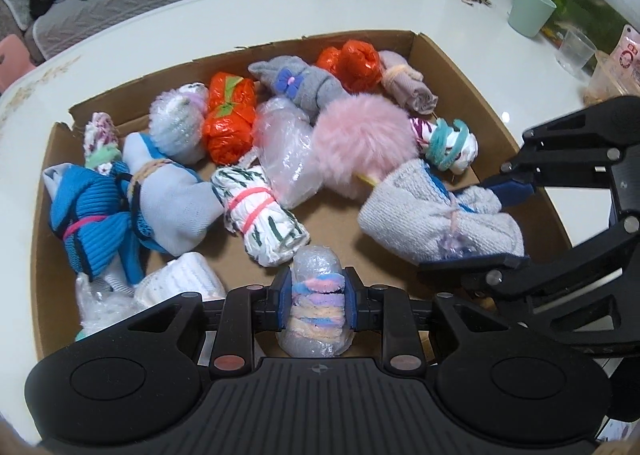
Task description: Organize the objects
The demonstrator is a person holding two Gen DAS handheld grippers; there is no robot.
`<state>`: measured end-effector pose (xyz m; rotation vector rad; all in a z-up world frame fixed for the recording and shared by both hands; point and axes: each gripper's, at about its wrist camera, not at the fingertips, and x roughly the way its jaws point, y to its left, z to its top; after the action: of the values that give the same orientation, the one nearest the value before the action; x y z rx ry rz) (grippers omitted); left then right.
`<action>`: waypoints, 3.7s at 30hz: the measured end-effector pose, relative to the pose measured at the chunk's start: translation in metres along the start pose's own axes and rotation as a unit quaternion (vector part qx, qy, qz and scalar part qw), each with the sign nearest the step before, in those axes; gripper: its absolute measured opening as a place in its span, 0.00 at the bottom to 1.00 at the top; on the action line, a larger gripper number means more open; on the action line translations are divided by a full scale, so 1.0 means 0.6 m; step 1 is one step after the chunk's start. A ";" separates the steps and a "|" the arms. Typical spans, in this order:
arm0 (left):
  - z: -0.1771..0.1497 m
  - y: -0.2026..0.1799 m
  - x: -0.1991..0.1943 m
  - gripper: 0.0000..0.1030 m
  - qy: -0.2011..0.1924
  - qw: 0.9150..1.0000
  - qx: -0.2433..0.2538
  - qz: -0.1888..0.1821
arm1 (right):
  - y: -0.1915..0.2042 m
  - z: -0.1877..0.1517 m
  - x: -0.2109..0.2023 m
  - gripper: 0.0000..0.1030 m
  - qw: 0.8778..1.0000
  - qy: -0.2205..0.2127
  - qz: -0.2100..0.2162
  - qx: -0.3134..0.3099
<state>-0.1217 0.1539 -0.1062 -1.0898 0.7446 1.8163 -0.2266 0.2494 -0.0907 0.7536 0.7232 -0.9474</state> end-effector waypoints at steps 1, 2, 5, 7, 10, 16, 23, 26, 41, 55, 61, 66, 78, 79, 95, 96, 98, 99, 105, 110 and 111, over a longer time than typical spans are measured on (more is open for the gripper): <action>0.000 -0.001 0.000 0.31 -0.003 1.000 0.003 0.000 | 0.000 0.000 0.002 0.36 1.000 0.000 -0.002 0.000; 0.000 -0.001 0.000 0.32 -0.003 1.000 0.006 0.000 | 0.000 0.001 0.003 0.36 1.000 0.000 -0.003 0.000; 0.000 -0.002 0.000 0.36 -0.003 1.000 0.007 -0.006 | 0.002 0.001 0.008 0.37 1.000 0.006 -0.007 0.000; -0.002 -0.002 0.000 0.39 -0.003 1.000 0.008 -0.006 | 0.003 0.000 0.011 0.38 1.000 0.011 -0.007 -0.001; -0.003 -0.003 0.000 0.42 -0.004 1.000 0.012 -0.005 | 0.004 -0.002 0.016 0.39 1.000 0.019 -0.015 -0.002; -0.004 0.006 -0.001 0.57 -0.002 1.000 0.004 -0.006 | 0.006 -0.004 0.015 0.42 1.000 0.020 -0.017 -0.003; -0.003 0.012 0.000 0.77 -0.002 1.000 0.007 0.003 | 0.006 -0.006 0.011 0.46 0.999 0.020 -0.026 -0.009; -0.004 0.016 -0.002 0.83 -0.002 1.000 0.009 0.003 | 0.003 -0.006 0.007 0.48 0.999 0.017 -0.026 -0.006; -0.002 0.017 -0.043 0.99 -0.009 1.000 0.004 -0.005 | 0.000 -0.008 -0.047 0.73 1.000 -0.012 -0.026 -0.009; 0.024 0.028 -0.116 0.99 -0.023 1.000 0.001 -0.011 | -0.027 0.001 -0.084 0.94 0.996 -0.062 -0.055 0.040; 0.031 0.042 -0.126 0.99 0.028 0.998 0.063 0.004 | -0.016 0.018 -0.067 0.99 0.996 -0.061 -0.046 0.052; 0.021 0.071 -0.137 0.99 0.027 0.998 0.053 -0.014 | -0.008 0.019 -0.064 0.99 0.995 -0.060 -0.055 0.054; 0.036 0.075 -0.130 0.99 -0.029 0.998 0.061 0.007 | -0.013 0.024 -0.055 0.99 0.995 -0.063 -0.063 0.054; 0.036 0.072 -0.130 0.99 -0.032 0.997 0.066 0.010 | -0.012 0.025 -0.054 0.99 0.995 -0.063 -0.062 0.052; 0.041 0.074 -0.135 0.99 -0.064 0.995 0.080 0.009 | 0.001 0.032 -0.055 0.99 0.992 -0.094 -0.083 0.033; 0.041 0.073 -0.136 0.99 -0.064 0.995 0.082 0.009 | 0.002 0.032 -0.055 0.99 0.991 -0.096 -0.085 0.034; 0.040 0.071 -0.135 0.99 -0.065 0.994 0.087 0.005 | 0.003 0.034 -0.052 0.99 0.991 -0.095 -0.085 0.032; 0.040 0.070 -0.136 0.99 -0.065 0.994 0.088 0.004 | 0.003 0.035 -0.051 0.99 0.991 -0.094 -0.085 0.031; 0.041 0.073 -0.137 0.99 -0.068 0.993 0.095 -0.003 | 0.004 0.035 -0.048 0.99 0.991 -0.092 -0.087 0.030; 0.041 0.072 -0.140 0.99 -0.075 0.992 0.106 -0.006 | 0.006 0.034 -0.047 0.99 0.992 -0.089 -0.086 0.027; 0.041 0.072 -0.141 0.99 -0.077 0.991 0.109 -0.007 | 0.006 0.033 -0.047 0.99 0.992 -0.089 -0.086 0.026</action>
<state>-0.1490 0.1233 -0.0170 -0.8020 0.8186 1.7400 -0.2303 0.2464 -0.0564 0.6505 0.6154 -1.1778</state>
